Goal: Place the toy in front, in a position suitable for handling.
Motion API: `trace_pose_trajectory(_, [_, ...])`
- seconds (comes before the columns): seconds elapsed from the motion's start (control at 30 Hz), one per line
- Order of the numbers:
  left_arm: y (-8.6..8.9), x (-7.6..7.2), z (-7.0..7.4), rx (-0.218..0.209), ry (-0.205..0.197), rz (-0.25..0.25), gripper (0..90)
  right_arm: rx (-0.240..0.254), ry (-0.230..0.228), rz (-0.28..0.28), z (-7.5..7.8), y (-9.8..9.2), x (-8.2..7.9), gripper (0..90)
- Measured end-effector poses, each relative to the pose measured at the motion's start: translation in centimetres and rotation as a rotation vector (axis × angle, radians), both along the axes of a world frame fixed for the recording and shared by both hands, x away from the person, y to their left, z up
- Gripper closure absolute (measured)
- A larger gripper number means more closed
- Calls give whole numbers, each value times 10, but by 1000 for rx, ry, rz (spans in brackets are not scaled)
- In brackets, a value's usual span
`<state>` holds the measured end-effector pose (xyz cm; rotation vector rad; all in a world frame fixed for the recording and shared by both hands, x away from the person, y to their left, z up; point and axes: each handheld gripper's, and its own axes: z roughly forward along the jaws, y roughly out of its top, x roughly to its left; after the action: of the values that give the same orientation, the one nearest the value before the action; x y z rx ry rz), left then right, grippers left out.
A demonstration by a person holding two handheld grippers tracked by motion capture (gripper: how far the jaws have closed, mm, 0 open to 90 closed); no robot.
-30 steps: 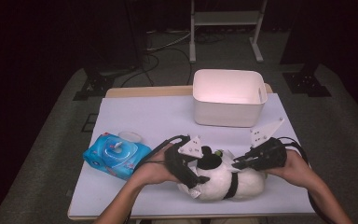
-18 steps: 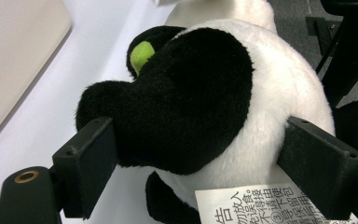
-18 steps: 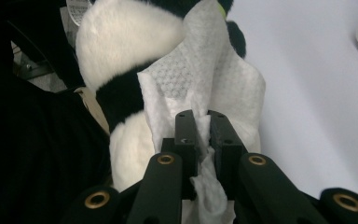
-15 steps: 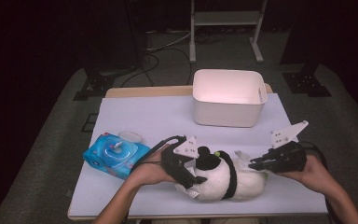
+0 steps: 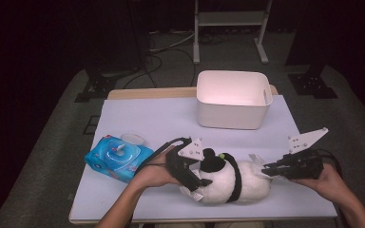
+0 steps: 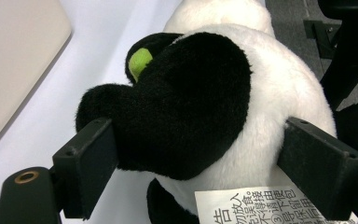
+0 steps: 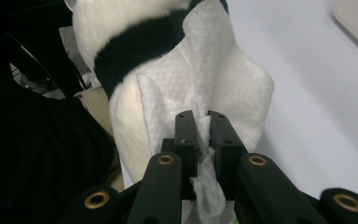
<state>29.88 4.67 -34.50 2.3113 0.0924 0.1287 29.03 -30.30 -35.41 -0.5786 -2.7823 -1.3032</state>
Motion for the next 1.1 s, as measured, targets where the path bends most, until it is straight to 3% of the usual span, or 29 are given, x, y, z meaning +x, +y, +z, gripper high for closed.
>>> trace_pose_trajectory(0.47, [-17,0,3,-15,-25,-28,142,9,-24,77,11,40,11,821])
trace_pose_trajectory(0.57, [-20,0,4,0,-34,-32,141,-15,-25,108,10,51,11,822])
trace_pose_trajectory(0.83, [-11,-4,8,-57,-11,-23,138,-18,-16,94,5,42,7,828])
trace_pose_trajectory(1.1, [-9,-8,6,-49,7,-36,139,-10,-14,64,5,29,6,828])
